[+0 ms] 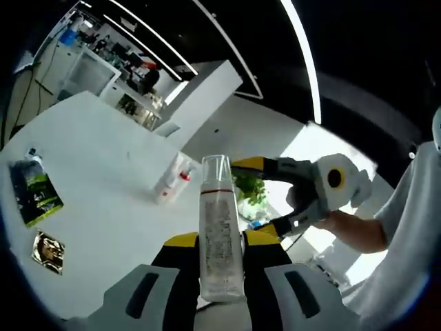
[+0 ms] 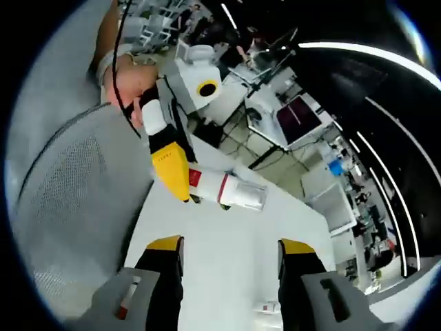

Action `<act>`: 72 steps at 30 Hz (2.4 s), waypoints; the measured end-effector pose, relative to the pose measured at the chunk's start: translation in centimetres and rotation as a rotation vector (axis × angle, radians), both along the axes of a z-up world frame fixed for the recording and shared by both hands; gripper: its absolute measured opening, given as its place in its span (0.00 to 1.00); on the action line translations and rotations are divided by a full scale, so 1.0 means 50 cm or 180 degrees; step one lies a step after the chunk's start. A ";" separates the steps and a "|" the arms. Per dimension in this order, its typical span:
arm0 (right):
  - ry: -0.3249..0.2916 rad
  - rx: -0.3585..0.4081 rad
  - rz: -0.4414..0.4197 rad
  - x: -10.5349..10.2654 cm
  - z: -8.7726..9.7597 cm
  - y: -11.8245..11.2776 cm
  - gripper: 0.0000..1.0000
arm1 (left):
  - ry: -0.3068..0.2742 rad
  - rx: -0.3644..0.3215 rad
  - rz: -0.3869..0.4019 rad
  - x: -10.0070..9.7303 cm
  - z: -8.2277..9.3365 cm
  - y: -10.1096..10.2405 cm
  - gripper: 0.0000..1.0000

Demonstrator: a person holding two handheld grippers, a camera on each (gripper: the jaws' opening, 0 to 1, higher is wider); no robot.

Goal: Arrange the skincare products in the storage area until every visible bottle or jar stands upright without overlapping.

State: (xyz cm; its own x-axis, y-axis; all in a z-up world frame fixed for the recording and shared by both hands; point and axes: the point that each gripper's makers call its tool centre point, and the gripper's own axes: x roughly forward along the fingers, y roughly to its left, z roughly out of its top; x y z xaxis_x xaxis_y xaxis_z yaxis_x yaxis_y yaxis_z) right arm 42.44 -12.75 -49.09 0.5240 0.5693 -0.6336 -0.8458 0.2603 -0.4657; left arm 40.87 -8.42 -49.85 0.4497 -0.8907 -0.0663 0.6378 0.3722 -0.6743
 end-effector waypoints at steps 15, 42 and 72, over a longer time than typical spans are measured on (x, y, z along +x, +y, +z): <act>0.1641 0.1917 -0.0881 -0.051 -0.006 0.005 0.59 | -0.0072 -0.0053 0.0004 -0.001 0.009 -0.001 0.20; 0.2577 0.3376 -0.1615 -0.040 0.009 0.089 0.24 | -0.0734 0.0544 -0.0187 -0.031 0.002 -0.026 0.20; 0.1669 0.2882 -0.1331 -0.023 0.057 0.045 0.16 | -0.0842 0.0930 -0.0239 -0.031 -0.023 -0.034 0.22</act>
